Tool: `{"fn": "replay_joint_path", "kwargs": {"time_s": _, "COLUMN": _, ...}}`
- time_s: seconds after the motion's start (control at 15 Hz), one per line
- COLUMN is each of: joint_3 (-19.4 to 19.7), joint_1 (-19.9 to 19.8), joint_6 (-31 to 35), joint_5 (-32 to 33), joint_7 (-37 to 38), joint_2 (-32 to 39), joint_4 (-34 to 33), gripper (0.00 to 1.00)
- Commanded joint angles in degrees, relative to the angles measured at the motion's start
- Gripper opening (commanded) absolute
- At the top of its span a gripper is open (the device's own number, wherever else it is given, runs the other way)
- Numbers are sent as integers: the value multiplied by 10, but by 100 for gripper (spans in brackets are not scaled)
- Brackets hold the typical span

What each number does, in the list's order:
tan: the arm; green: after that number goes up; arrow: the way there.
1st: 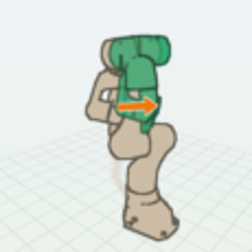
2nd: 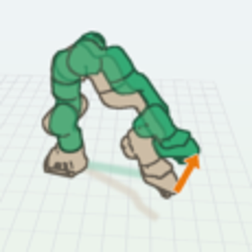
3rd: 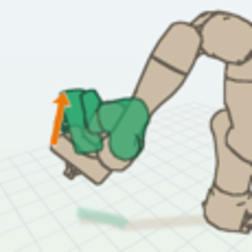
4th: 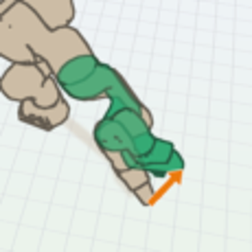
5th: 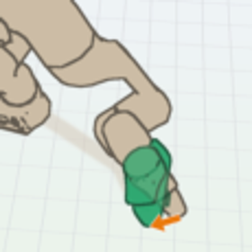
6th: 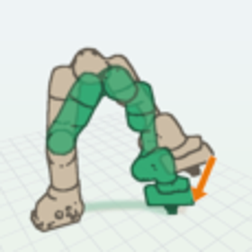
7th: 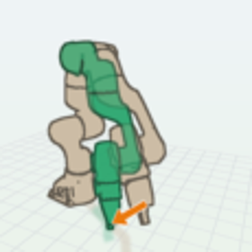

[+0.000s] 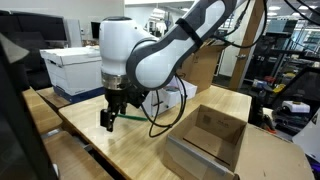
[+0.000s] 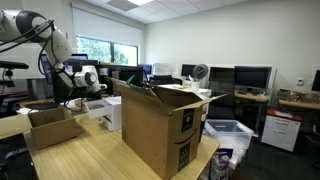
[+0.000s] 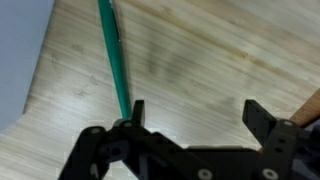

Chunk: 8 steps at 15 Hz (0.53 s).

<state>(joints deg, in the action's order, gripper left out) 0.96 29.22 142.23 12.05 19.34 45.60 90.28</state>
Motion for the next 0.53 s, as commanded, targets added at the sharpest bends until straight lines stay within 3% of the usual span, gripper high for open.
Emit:
{"fn": "replay_joint_path", "kwargs": {"time_s": 0.0, "joint_3": 15, "joint_1": 10, "joint_6": -3, "joint_5": 12, "joint_7": 45, "joint_2": -12, "joint_4": 13, "gripper": 100}}
{"fn": "replay_joint_path", "kwargs": {"time_s": 0.47, "joint_3": 21, "joint_1": 11, "joint_6": -7, "joint_5": 11, "joint_7": 74, "joint_2": -12, "joint_4": 13, "gripper": 100}}
